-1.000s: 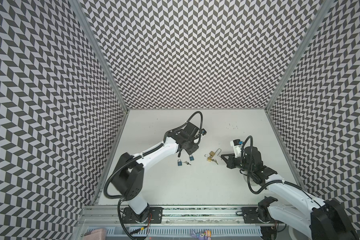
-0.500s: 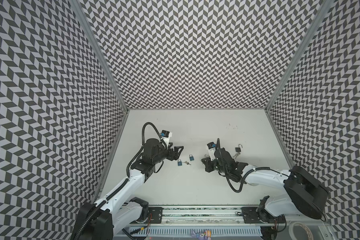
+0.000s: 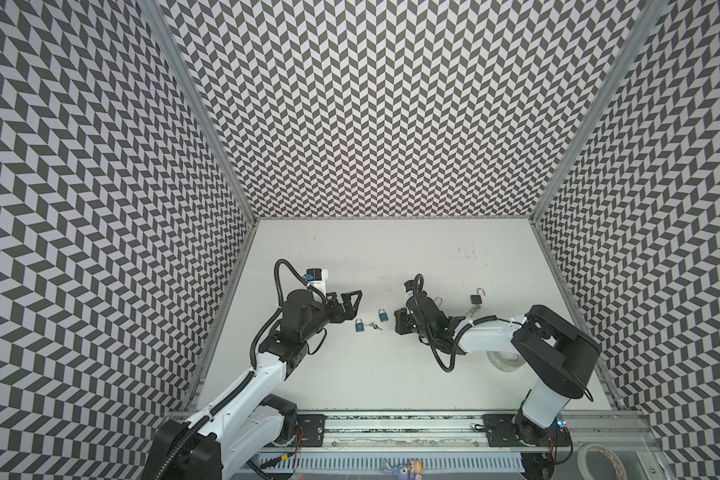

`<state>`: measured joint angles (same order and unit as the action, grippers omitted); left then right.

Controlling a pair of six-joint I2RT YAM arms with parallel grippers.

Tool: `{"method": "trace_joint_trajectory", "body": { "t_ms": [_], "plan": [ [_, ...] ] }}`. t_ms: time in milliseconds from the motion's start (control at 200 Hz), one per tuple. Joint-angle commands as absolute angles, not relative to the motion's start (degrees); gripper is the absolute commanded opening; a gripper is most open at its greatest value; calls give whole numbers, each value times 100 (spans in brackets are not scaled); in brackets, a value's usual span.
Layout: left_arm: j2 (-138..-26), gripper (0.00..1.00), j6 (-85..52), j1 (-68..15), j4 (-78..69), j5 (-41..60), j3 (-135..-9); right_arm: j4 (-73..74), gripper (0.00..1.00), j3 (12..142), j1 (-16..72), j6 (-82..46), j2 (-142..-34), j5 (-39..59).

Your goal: Lock with the key

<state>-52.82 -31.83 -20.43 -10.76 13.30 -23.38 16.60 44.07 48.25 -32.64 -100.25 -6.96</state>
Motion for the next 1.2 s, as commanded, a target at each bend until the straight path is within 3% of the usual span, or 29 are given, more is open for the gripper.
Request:
{"method": "trace_joint_trajectory", "body": {
  "t_ms": [0, 461, 831, 871, 906, 921, 1197],
  "plan": [
    [-4857, 100, -3529, -2000, -1678, 1007, -2064, 1933, 0, 4603, 4851, -3392, -10163, -900],
    [-4851, 100, -3159, -1997, -1136, 1167, -2252, 1767, 2, 4724, 4851, -3405, -10482, -958],
    [-5069, 100, -3038, -2213, -989, 1168, -2427, 1477, 50, 4464, 4843, -3031, -9298, -827],
    [-5130, 100, -2984, -2393, -935, 1016, -2481, 1464, 65, 4389, 4843, -2962, -9038, -816],
    [-5210, 100, -2942, -2591, -899, 824, -2527, 1493, 95, 4320, 4835, -2708, -8863, -546],
    [-5242, 100, -2924, -2688, -890, 741, -2556, 1483, 100, 4304, 4834, -2467, -8794, -387],
    [-6102, 100, -3242, -3652, -2194, 632, -2476, 563, 99, 3738, 4644, -1804, -7966, -618]
  ]
}}
